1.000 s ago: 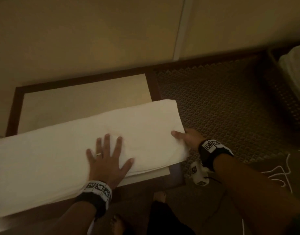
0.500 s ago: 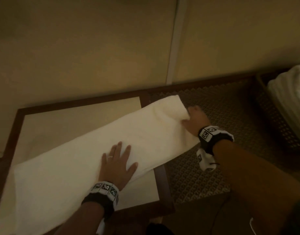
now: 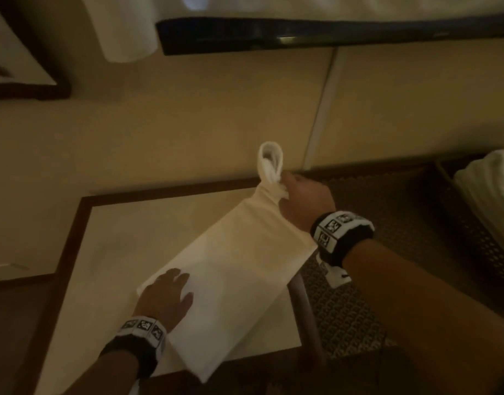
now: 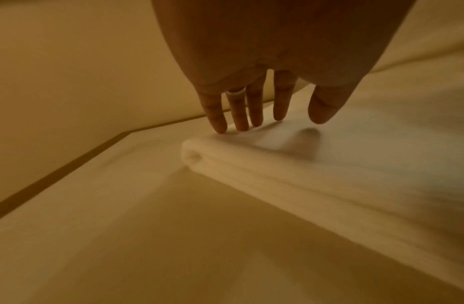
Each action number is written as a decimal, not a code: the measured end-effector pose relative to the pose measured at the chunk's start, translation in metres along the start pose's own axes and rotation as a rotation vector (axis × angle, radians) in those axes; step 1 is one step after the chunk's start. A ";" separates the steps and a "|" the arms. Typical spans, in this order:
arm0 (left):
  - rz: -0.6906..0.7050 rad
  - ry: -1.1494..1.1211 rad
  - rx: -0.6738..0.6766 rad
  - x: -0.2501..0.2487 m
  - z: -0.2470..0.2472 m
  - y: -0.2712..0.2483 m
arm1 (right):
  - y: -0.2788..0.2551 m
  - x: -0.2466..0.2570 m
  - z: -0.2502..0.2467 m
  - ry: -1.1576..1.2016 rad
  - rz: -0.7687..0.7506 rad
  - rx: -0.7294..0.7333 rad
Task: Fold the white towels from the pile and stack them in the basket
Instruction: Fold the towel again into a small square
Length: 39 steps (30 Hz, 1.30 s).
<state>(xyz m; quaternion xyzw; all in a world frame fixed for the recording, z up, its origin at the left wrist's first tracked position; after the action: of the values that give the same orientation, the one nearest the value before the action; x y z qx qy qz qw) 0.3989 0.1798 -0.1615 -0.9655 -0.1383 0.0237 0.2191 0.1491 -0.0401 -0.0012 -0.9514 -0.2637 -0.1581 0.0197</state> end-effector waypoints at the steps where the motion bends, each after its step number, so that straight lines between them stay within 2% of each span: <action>1: 0.004 -0.047 -0.034 0.012 -0.001 0.000 | -0.008 0.022 0.008 0.015 -0.029 0.042; 6: 0.038 -0.341 -0.261 0.071 -0.017 0.003 | -0.057 0.127 0.073 0.067 -0.163 0.248; 9: 0.120 -0.241 -0.349 0.108 -0.027 0.000 | -0.090 0.183 0.135 0.048 -0.205 0.356; 11: 0.257 -0.122 -0.359 0.121 -0.031 -0.007 | -0.113 0.200 0.176 0.011 -0.185 0.447; 13: 0.439 0.040 -0.385 0.123 -0.029 -0.010 | -0.130 0.199 0.202 -0.037 -0.139 0.459; 16: 0.686 0.228 -0.346 0.105 -0.021 -0.013 | -0.140 0.185 0.212 -0.131 -0.095 0.376; 19: 0.796 0.316 -0.291 0.080 -0.017 -0.012 | -0.146 0.166 0.200 -0.180 -0.036 0.280; 23: 0.920 0.320 -0.304 0.058 -0.021 -0.005 | -0.175 0.136 0.171 -0.149 0.171 0.330; 25: 0.995 0.315 -0.356 0.050 -0.027 -0.005 | -0.192 0.123 0.161 -0.129 0.260 0.339; 28: 1.099 0.314 -0.488 0.039 -0.035 -0.010 | -0.207 0.113 0.153 -0.103 0.387 0.245; 30: 1.139 0.308 -0.589 0.032 -0.034 -0.015 | -0.216 0.111 0.158 -0.133 0.447 0.237; 32: 1.168 0.309 -0.566 0.029 -0.020 -0.021 | -0.225 0.110 0.170 -0.160 0.522 0.283; 34: 1.166 0.312 -0.460 0.029 -0.002 -0.028 | -0.234 0.109 0.178 -0.138 0.601 0.329; 37: 0.993 0.117 -0.255 0.031 -0.001 -0.031 | -0.236 0.105 0.171 -0.053 0.675 0.224; 39: 0.848 0.075 -0.195 0.030 -0.002 -0.020 | -0.232 0.097 0.162 0.006 0.734 0.104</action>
<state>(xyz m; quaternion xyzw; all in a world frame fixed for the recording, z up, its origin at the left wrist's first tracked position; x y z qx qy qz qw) 0.4225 0.2042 -0.1507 -0.9533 0.2768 0.0634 0.1024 0.1575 0.2272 -0.1354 -0.9799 0.0873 -0.1296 0.1243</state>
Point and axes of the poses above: each hand's wrist, its own y-axis towards the middle knuckle, its own z-axis out of the palm, x = y × z, the point moved 3 cm from there along y, towards the middle knuckle, and after that the axes turned 8 degrees about y, right-handed, at the moved point
